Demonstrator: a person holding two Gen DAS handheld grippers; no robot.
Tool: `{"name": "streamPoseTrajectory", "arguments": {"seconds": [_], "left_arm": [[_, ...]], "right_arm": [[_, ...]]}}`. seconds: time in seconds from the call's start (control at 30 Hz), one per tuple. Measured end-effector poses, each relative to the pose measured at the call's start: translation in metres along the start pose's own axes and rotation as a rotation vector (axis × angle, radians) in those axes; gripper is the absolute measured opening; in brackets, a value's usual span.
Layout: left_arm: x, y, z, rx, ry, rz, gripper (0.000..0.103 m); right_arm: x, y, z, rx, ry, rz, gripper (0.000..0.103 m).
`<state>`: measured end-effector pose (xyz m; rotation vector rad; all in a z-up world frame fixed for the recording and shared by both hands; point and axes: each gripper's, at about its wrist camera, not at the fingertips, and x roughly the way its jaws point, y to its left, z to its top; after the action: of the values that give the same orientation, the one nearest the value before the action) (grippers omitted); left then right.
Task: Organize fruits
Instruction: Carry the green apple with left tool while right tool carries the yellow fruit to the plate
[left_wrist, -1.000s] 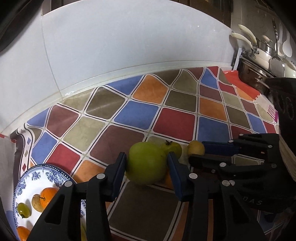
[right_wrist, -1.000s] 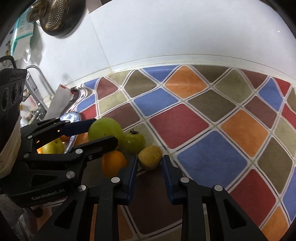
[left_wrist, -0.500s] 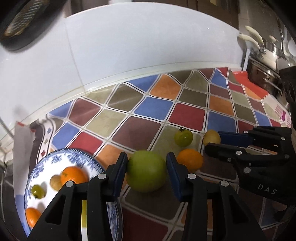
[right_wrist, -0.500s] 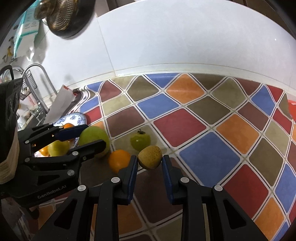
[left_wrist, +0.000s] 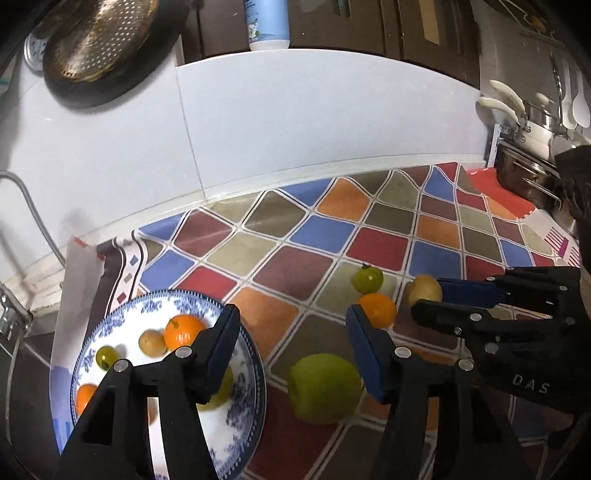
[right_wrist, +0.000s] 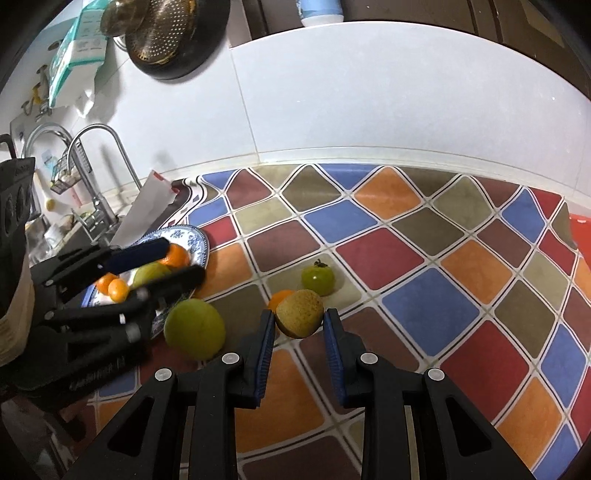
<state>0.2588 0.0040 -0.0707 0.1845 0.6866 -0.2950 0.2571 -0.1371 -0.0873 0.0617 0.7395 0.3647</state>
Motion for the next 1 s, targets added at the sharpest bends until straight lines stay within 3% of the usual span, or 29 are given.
{"name": "streamPoseTrajectory", "arguments": {"seconds": [0.13,0.4,0.6,1.0], "left_arm": [[-0.009,0.000,-0.013,-0.015,0.030,-0.050,0.061],[0.001,-0.013,-0.038,0.031,0.094,-0.041,0.061],[0.018,-0.019,-0.039,0.056,0.120,-0.014,0.047],[0.003,-0.015,-0.035,0.011,0.075,-0.033,0.046]], "right_arm": [[-0.002,0.005,-0.006,-0.008,0.011,0.007,0.028],[0.000,0.009,-0.025,-0.005,0.070,0.029,0.028],[0.004,0.005,-0.032,0.016,0.104,0.032,0.028],[-0.001,0.008,-0.029,0.011,0.093,0.033,0.028]]}}
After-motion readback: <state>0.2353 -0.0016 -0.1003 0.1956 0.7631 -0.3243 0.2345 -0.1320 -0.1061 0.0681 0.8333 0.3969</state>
